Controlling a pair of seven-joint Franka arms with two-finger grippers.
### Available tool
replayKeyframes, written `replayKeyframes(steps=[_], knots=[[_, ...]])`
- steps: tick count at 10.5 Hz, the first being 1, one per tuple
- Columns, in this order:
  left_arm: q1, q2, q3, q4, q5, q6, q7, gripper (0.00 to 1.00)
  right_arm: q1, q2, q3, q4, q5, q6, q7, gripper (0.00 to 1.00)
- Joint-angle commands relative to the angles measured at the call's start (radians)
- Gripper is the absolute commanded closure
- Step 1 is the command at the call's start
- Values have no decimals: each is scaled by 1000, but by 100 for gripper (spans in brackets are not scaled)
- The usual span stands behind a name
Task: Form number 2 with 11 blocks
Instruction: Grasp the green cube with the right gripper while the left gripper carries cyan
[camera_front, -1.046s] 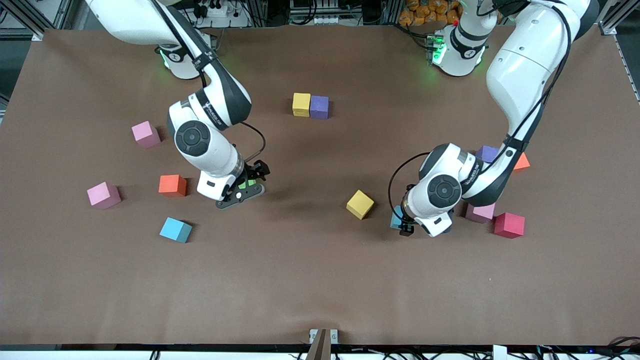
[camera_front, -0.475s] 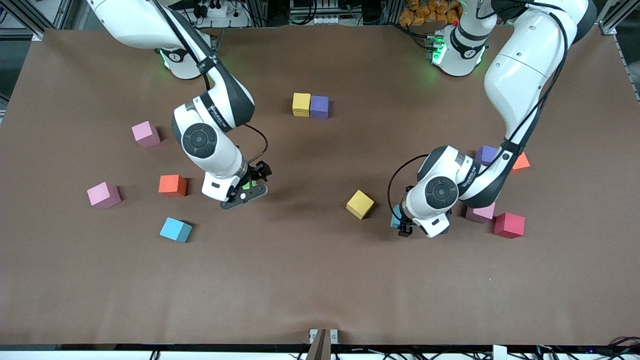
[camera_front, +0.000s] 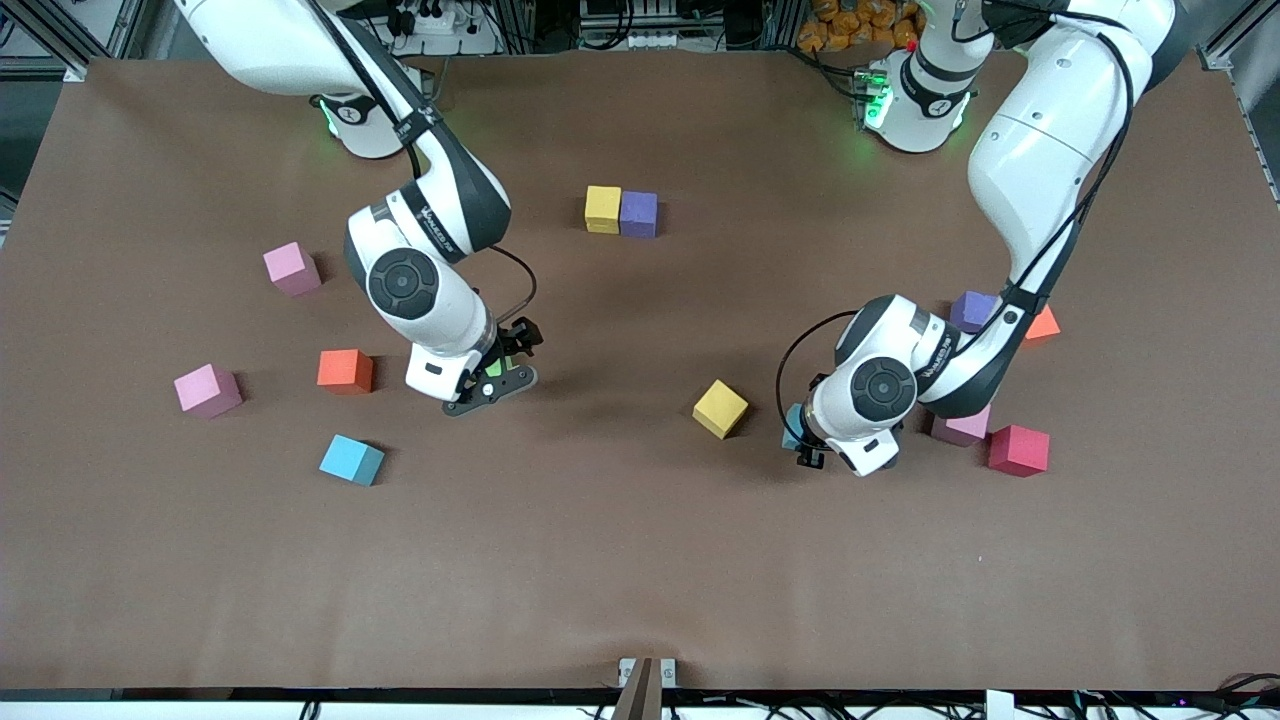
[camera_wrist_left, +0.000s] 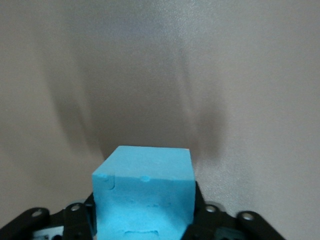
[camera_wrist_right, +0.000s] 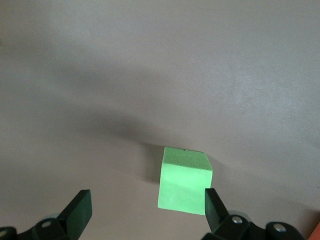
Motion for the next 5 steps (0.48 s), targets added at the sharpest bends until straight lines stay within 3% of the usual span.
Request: replayKeyframes(steps=[1,3,5], knots=[[4,-4,-2,5,24,0,-9,88,-9,-21,12,17,-16,-25,6,0],[10,-32,-11,-8,11,-35,-21,88,-7,-27,9,18,-16,-23,2,0],[10,-108,-37,-81,11,-69,-86,88,-24,-15,7,18,-16,-10,-2,0]])
